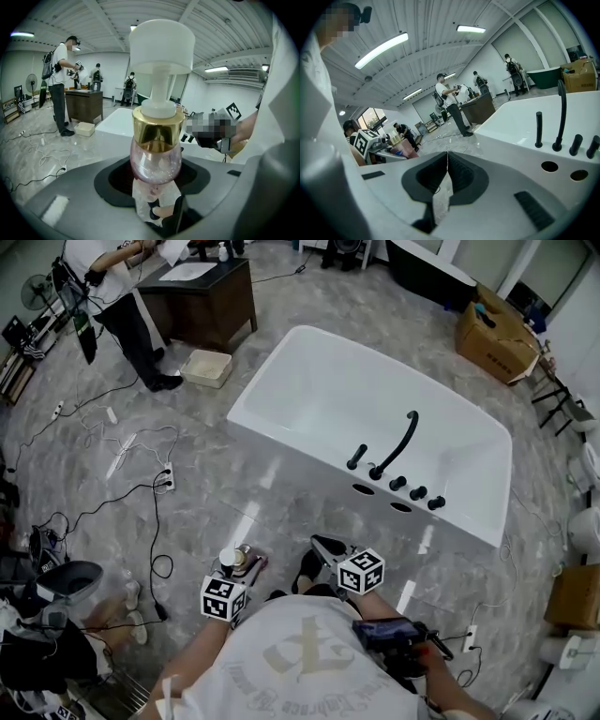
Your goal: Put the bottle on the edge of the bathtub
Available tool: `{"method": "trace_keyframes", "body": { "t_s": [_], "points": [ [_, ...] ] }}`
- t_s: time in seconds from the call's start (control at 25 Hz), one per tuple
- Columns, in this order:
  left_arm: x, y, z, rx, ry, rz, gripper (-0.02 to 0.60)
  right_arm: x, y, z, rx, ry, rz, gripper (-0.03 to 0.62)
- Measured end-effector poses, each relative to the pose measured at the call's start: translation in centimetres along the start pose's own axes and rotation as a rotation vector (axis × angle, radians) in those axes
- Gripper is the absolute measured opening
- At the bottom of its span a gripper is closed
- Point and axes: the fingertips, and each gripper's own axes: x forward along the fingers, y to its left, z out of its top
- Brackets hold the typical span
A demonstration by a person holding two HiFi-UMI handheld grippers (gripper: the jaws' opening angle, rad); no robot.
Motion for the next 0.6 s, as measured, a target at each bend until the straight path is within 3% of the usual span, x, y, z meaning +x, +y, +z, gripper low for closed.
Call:
{"method": "trace_keyframes", "body": {
  "t_s": [0.6],
  "points": [
    [2.8, 1.6, 3.3, -0.023, -0.009, 0.032, 0.222, 2.1, -3.6, 2.6, 0.012, 0.028, 0.007, 0.006]
  ]
}}
